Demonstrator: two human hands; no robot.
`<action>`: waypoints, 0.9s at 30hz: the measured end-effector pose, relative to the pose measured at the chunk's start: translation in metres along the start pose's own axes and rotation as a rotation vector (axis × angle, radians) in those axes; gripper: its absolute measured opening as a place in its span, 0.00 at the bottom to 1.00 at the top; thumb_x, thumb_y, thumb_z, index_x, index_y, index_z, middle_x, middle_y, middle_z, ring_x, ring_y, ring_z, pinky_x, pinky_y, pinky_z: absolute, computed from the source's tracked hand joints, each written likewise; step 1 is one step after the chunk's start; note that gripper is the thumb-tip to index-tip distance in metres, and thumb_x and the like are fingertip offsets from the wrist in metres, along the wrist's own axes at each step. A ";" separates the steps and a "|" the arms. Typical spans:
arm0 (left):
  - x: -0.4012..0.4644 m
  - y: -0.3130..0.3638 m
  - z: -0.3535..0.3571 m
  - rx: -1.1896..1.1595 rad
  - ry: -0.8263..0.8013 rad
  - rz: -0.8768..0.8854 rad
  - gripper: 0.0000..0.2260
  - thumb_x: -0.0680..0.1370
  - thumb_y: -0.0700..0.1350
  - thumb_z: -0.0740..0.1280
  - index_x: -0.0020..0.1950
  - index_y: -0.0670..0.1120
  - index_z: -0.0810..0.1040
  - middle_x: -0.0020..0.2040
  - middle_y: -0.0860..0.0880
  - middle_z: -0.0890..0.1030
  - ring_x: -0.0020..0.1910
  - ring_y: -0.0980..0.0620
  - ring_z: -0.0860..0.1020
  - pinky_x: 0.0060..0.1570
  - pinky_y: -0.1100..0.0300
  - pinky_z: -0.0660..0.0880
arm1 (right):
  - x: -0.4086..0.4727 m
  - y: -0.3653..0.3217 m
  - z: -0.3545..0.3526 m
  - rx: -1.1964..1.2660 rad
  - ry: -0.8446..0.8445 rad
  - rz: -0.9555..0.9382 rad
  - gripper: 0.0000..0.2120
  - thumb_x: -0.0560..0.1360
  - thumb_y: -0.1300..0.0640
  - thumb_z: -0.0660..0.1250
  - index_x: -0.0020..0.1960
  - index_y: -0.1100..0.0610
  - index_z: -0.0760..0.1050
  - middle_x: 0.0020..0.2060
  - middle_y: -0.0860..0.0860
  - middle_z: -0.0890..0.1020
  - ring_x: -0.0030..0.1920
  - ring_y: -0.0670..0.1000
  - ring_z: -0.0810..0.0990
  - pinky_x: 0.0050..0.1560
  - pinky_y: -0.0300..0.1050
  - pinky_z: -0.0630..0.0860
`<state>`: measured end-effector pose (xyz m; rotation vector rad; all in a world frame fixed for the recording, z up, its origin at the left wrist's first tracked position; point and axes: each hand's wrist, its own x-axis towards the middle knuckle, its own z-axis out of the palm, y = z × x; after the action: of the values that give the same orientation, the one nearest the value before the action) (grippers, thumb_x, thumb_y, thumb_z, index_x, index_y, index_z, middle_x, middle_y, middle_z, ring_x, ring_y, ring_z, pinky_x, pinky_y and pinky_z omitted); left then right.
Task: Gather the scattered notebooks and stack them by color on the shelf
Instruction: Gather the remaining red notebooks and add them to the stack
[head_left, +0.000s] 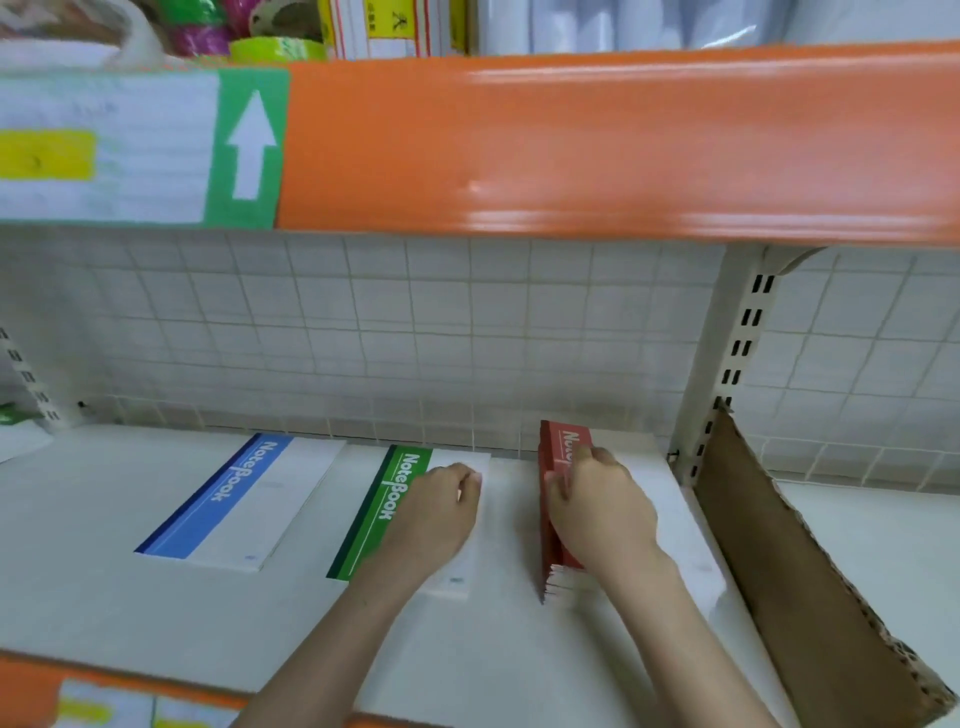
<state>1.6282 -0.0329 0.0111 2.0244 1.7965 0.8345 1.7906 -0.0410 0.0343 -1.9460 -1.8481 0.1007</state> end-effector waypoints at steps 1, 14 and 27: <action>-0.003 -0.008 -0.007 0.016 0.010 -0.019 0.15 0.83 0.47 0.55 0.37 0.48 0.69 0.31 0.49 0.70 0.31 0.53 0.69 0.31 0.62 0.63 | 0.000 -0.011 0.004 0.003 -0.019 -0.029 0.16 0.79 0.52 0.56 0.63 0.59 0.69 0.58 0.56 0.75 0.58 0.57 0.75 0.48 0.46 0.72; -0.074 -0.124 -0.103 0.262 0.155 -0.260 0.14 0.82 0.47 0.55 0.63 0.43 0.74 0.59 0.44 0.76 0.57 0.46 0.75 0.54 0.53 0.74 | -0.024 -0.150 0.068 0.092 -0.287 -0.411 0.16 0.80 0.50 0.57 0.65 0.56 0.68 0.60 0.54 0.75 0.58 0.56 0.76 0.51 0.46 0.73; -0.157 -0.239 -0.201 0.588 0.141 -0.442 0.22 0.82 0.54 0.53 0.76 0.53 0.59 0.74 0.52 0.62 0.71 0.50 0.64 0.65 0.53 0.66 | -0.087 -0.299 0.129 0.134 -0.405 -0.691 0.21 0.81 0.48 0.53 0.71 0.54 0.63 0.65 0.52 0.72 0.64 0.54 0.72 0.58 0.46 0.70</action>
<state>1.3092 -0.1755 -0.0048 1.7603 2.6759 0.3423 1.4584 -0.0901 0.0074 -1.1637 -2.5952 0.4076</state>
